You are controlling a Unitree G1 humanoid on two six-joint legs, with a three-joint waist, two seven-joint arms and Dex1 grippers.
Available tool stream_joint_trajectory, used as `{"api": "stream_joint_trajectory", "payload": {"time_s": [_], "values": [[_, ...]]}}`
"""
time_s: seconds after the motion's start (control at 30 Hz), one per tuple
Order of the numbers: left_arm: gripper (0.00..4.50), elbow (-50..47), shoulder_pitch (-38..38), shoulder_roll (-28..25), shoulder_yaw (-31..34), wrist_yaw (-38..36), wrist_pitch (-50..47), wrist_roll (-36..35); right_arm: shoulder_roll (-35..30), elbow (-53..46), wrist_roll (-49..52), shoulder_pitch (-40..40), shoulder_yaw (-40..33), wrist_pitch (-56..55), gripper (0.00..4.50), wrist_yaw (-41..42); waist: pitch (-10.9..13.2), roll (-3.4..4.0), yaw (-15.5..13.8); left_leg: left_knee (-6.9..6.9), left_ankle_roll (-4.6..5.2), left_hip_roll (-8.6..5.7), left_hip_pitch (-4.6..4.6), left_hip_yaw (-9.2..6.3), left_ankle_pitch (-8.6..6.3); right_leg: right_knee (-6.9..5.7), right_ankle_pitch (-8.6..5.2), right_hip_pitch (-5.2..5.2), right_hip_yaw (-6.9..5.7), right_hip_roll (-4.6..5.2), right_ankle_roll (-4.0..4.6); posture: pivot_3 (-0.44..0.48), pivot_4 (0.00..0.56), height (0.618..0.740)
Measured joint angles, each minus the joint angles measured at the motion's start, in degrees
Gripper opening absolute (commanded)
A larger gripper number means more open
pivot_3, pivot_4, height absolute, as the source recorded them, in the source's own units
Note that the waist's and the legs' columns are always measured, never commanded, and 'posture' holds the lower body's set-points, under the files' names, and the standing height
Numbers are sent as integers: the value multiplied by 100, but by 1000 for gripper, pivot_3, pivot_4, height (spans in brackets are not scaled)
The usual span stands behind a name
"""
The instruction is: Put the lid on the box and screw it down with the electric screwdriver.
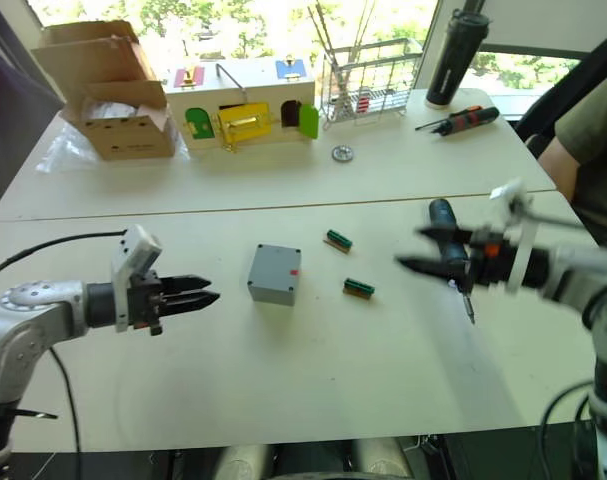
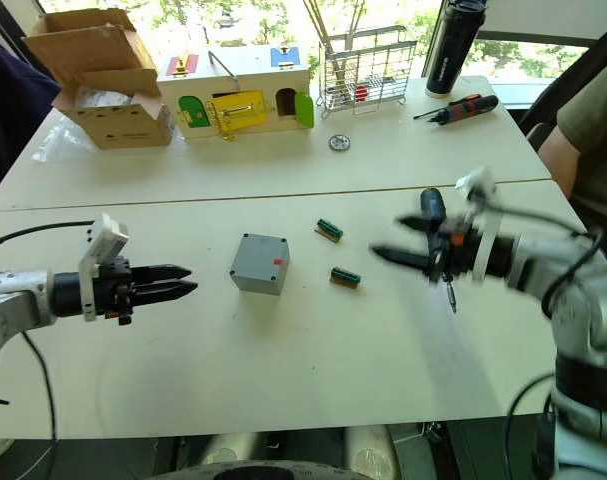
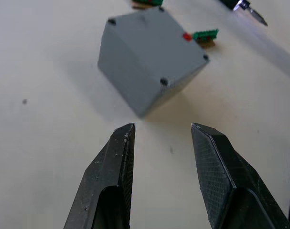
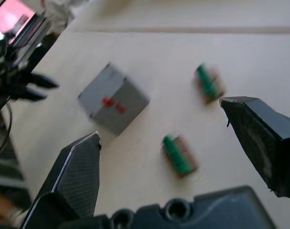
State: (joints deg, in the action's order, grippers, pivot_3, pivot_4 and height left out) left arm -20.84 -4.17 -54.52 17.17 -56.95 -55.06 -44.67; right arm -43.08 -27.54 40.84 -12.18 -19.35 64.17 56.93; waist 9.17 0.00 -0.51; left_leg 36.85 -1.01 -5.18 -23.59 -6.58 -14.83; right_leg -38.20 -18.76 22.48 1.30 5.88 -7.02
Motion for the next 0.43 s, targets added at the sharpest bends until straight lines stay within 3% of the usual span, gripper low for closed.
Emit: {"api": "stream_joint_trajectory", "payload": {"time_s": [0.2, 0.43], "values": [[1874, -81, 783, -498, 354, -419, -196, -199, -603, -610, -5, 1670, 360, -768, 4454, 634, -1, -2, -15, 16, 54, -2, 18, 8, -34, 12, 1, -29, 6, 5, 2, 0, 150, 740], [1874, -296, 1352, -518, 451, -660, -203, -234, -685, -548, -366, 2127, 802, -1488, 4454, 517, -1, -2, -18, 13, 54, 2, 17, 7, -35, 12, 1, -25, 5, 4, 2, 0, 150, 740]]}}
